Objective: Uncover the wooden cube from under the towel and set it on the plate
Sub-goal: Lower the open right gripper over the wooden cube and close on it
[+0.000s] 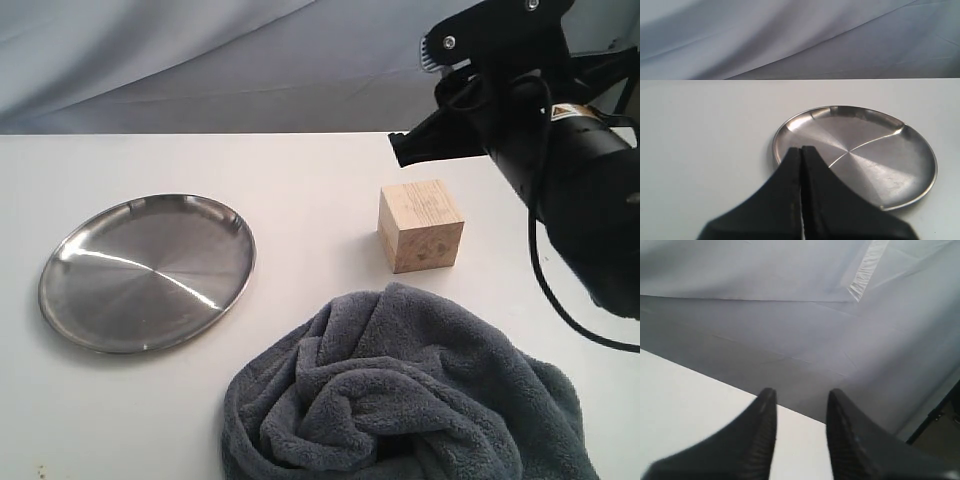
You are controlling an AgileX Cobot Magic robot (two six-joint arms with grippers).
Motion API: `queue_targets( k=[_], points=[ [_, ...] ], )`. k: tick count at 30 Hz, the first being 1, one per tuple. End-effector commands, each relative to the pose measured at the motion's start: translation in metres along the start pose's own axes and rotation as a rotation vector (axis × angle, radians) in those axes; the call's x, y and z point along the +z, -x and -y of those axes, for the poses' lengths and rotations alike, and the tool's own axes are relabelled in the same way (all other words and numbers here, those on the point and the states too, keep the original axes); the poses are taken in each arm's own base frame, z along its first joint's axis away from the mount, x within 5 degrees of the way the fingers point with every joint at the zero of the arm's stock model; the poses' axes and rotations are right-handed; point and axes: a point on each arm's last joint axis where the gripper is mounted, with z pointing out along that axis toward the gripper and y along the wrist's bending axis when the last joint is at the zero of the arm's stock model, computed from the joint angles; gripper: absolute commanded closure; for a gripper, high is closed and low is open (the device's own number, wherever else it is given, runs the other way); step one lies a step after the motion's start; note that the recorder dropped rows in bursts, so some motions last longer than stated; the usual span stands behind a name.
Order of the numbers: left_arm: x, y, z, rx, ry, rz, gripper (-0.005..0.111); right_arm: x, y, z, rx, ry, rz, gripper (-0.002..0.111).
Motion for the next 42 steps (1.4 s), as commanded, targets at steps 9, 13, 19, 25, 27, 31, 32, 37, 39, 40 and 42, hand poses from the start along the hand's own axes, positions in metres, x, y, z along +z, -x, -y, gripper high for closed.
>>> queue_targets(
  k=[9, 13, 19, 25, 27, 31, 32, 37, 39, 40, 42],
  points=[
    [0.0, -0.001, 0.0, -0.002, -0.006, 0.005, 0.107, 0.04, -0.059, -0.047, 0.111, -0.023, -0.04, 0.108],
    [0.0, -0.001, 0.0, -0.002, -0.006, 0.005, 0.107, 0.053, -0.079, -0.045, 0.206, 0.011, -0.128, 0.108],
    [0.0, -0.001, 0.0, -0.002, -0.006, 0.005, 0.107, 0.064, -0.092, -0.032, 0.233, 0.219, -0.247, 0.108],
    [0.0, -0.001, 0.0, -0.002, -0.006, 0.005, 0.107, 0.08, -0.07, -0.016, 0.166, 0.435, -0.405, 0.108],
    [0.0, -0.001, 0.0, -0.002, -0.006, 0.005, 0.107, 0.085, -0.059, -0.01, 0.172, 0.473, -0.481, 0.108],
    [0.0, -0.001, 0.0, -0.002, -0.006, 0.005, 0.107, 0.092, -0.041, -0.004, 0.187, 0.477, -0.462, 0.108],
    [0.0, -0.001, 0.0, -0.002, -0.006, 0.005, 0.107, 0.093, -0.04, -0.004, 0.189, 0.472, -0.447, 0.108],
    [0.0, -0.001, 0.0, -0.002, -0.006, 0.005, 0.107, 0.094, -0.038, -0.004, 0.187, 0.463, -0.427, 0.108],
    [0.0, -0.001, 0.0, -0.002, -0.006, 0.005, 0.107, 0.094, -0.038, -0.004, 0.185, 0.463, -0.426, 0.108],
    [0.0, -0.001, 0.0, -0.002, -0.006, 0.005, 0.107, 0.094, -0.038, -0.004, 0.185, 0.463, -0.426, 0.107],
    [0.0, -0.001, 0.0, -0.002, -0.006, 0.005, 0.107, 0.094, -0.038, -0.004, 0.178, 0.465, -0.425, 0.098]
  ],
)
